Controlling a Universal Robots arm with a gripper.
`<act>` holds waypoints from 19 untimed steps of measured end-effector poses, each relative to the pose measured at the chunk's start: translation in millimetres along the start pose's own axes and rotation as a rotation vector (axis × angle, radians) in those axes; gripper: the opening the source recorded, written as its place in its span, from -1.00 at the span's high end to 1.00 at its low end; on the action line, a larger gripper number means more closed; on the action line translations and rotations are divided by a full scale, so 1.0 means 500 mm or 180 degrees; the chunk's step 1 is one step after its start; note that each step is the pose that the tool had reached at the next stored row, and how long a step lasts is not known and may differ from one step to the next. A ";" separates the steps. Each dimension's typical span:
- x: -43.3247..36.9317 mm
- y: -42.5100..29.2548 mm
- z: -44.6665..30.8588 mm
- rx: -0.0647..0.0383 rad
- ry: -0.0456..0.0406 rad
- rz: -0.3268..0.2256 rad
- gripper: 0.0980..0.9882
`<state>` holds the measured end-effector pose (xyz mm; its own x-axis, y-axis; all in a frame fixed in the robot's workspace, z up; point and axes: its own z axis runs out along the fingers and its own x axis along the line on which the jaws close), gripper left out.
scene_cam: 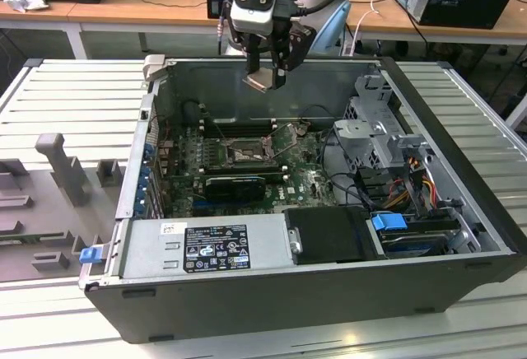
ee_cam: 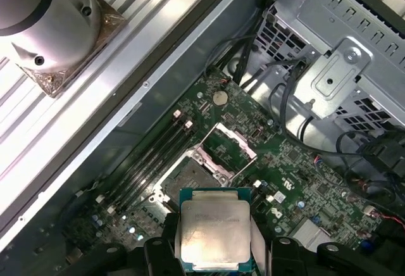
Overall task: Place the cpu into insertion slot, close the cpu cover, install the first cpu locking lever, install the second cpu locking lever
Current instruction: 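Place the cpu into insertion slot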
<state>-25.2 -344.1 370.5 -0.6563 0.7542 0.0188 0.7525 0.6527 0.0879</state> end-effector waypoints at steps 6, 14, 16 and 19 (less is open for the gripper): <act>0.000 0.000 0.000 -0.0002 -0.0009 0.0100 0.03; 0.000 0.000 0.000 -0.0004 -0.0021 0.0234 0.03; 0.000 0.000 0.000 -0.0005 -0.0024 0.0267 0.03; 0.000 0.000 0.000 -0.0006 -0.0026 0.0301 0.03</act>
<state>-25.2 -344.1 370.5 -0.5818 0.8131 0.0188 0.8111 0.5783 0.0879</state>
